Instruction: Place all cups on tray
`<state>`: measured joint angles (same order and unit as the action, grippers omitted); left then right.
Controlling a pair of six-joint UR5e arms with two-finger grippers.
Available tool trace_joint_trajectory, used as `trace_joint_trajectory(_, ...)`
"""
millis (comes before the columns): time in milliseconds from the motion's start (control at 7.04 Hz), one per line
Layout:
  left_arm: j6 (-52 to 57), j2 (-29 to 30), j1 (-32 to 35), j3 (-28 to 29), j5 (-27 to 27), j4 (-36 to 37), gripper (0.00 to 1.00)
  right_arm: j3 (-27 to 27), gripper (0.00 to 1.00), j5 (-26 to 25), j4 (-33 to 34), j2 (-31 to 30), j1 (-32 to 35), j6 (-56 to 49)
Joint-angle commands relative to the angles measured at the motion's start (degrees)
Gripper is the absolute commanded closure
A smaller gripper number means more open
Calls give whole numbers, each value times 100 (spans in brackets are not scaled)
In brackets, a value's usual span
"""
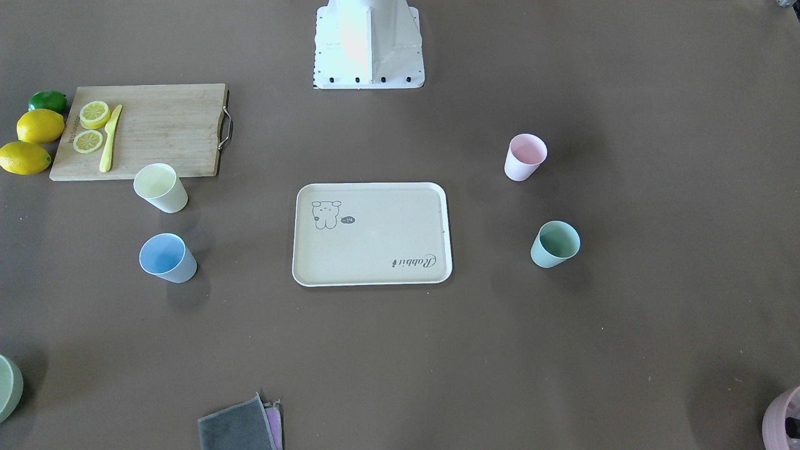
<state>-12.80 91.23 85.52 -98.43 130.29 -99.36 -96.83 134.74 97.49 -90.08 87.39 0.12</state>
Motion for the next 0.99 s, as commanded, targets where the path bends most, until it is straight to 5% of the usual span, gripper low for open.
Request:
trace_joint_trajectory(0, 6, -17, 0, 139, -30, -4, 2, 15, 0, 9, -2, 61, -3, -3)
trace_joint_trajectory(852, -47, 27, -9, 78, 31, -355, 2, -3, 0, 167, -11, 166, -12, 6)
